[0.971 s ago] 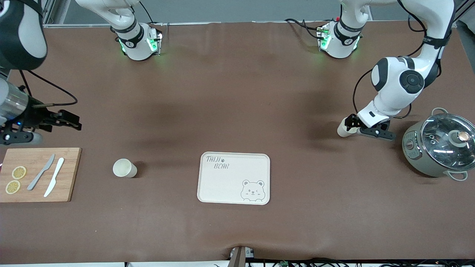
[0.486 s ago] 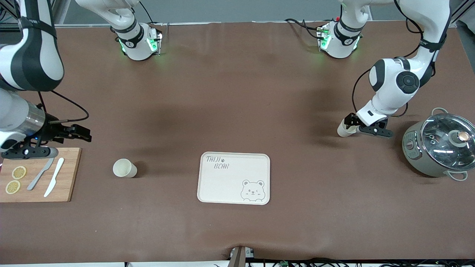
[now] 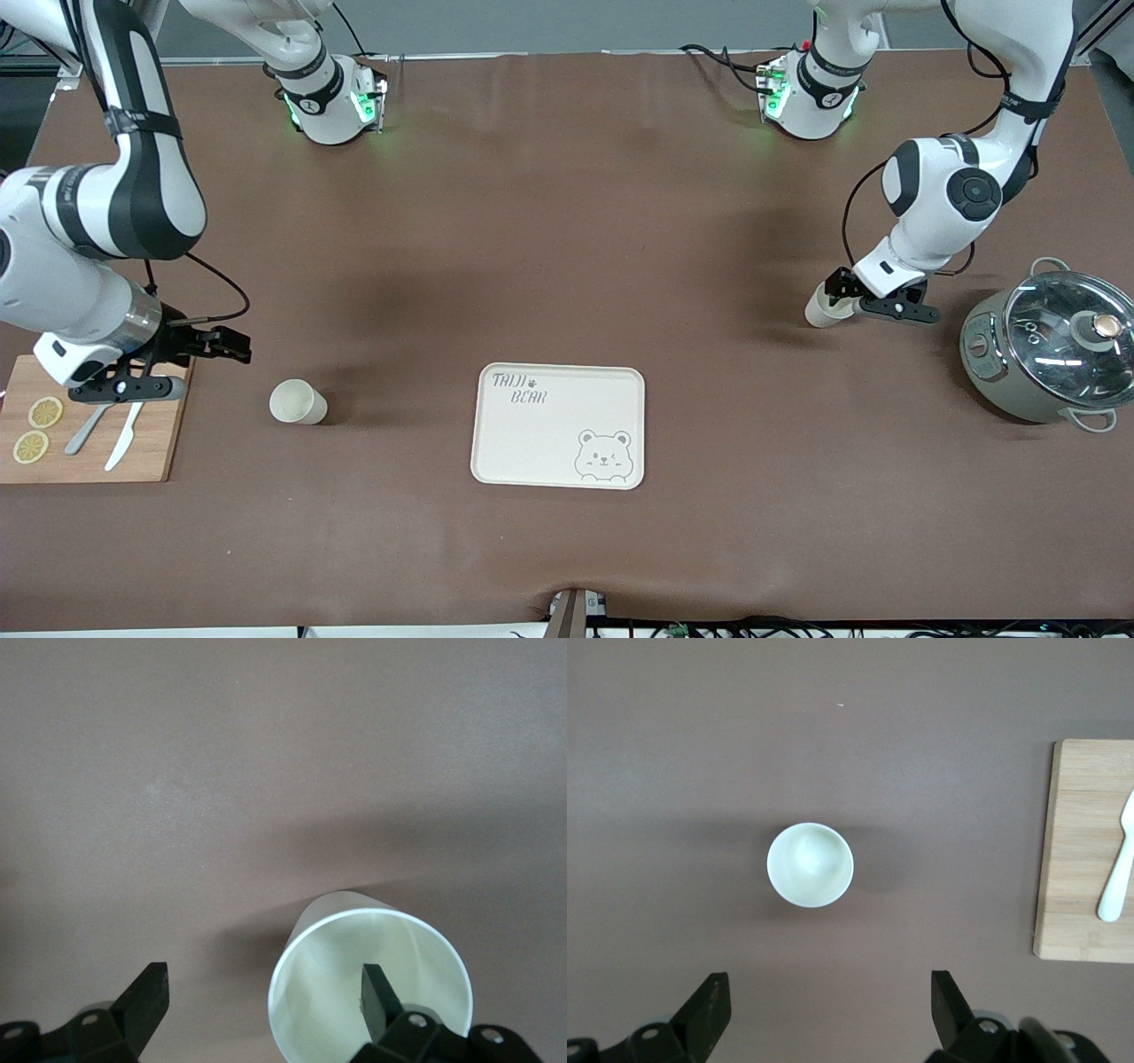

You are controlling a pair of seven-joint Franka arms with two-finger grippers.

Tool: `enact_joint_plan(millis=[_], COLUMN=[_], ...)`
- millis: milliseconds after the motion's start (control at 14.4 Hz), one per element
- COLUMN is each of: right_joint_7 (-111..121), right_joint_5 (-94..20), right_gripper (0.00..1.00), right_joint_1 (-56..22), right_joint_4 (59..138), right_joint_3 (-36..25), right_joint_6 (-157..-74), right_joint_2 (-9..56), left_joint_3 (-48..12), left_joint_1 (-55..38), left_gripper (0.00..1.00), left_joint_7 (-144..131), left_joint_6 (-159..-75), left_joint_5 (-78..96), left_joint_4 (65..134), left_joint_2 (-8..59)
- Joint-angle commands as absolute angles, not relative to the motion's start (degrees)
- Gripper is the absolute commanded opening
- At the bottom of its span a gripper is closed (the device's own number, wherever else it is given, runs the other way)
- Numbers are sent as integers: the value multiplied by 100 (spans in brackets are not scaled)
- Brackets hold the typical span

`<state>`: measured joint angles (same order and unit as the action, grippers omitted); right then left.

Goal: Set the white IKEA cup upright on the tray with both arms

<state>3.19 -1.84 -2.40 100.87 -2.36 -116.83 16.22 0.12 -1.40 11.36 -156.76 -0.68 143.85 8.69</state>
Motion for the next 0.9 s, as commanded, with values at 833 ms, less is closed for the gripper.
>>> enact_joint_plan(millis=[833], right_joint_7=[307], right_joint_5=[-88], right_gripper=[100], right_joint_1=[-167], right_joint_4=[10107], right_joint_3=[-220], right_joint_6=[-13192], right_joint_2=[2593], left_joint_3=[26], left_joint_1=[-237], left_gripper=[0], left_joint_7=[907], left_joint_6=[-16040], left_joint_5=[-79], left_joint_4=[14354], left_joint_2=[914])
